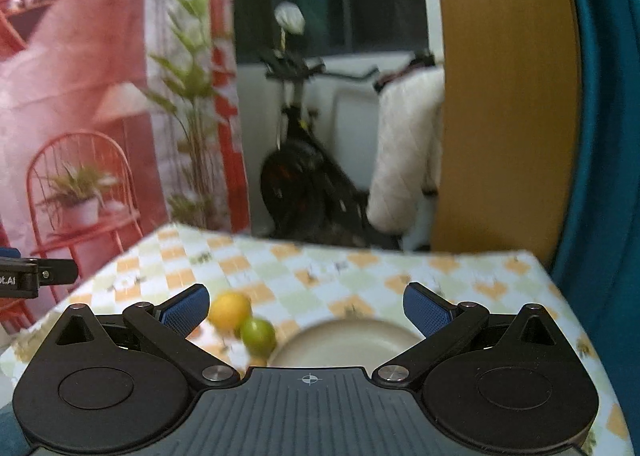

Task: Organize fruits
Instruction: 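Raise both tools and swing them over the table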

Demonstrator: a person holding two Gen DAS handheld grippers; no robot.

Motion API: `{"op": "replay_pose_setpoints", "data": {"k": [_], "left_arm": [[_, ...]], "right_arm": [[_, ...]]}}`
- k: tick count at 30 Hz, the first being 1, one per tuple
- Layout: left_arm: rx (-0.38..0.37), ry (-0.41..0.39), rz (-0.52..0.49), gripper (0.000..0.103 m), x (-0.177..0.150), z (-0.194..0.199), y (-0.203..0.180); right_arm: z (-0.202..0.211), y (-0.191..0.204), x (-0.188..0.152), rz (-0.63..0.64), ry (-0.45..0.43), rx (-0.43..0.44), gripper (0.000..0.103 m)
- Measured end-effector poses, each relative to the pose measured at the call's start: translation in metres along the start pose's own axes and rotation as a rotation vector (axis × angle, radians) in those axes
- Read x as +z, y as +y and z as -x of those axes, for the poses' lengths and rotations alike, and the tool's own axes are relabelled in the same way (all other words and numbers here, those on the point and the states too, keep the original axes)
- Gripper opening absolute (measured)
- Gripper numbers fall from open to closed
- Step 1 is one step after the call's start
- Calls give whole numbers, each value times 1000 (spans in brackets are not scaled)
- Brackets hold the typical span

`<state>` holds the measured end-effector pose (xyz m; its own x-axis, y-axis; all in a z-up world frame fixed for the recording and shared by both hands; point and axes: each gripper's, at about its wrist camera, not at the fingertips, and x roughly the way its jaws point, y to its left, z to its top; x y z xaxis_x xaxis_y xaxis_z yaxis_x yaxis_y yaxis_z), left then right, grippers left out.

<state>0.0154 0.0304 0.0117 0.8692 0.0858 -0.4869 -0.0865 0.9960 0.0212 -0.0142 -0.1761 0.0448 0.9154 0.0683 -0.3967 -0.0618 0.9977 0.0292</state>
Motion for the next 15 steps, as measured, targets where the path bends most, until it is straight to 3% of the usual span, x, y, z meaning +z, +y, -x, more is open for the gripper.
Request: {"op": "replay_pose_setpoints", "data": {"k": [6, 15], "left_arm": [[18, -28, -14, 103, -6, -1, -5], [56, -33, -32, 103, 1, -10, 0]], "right_arm": [[-9, 2, 2, -85, -89, 91, 103], [-30, 18, 7, -46, -74, 92, 103]]}}
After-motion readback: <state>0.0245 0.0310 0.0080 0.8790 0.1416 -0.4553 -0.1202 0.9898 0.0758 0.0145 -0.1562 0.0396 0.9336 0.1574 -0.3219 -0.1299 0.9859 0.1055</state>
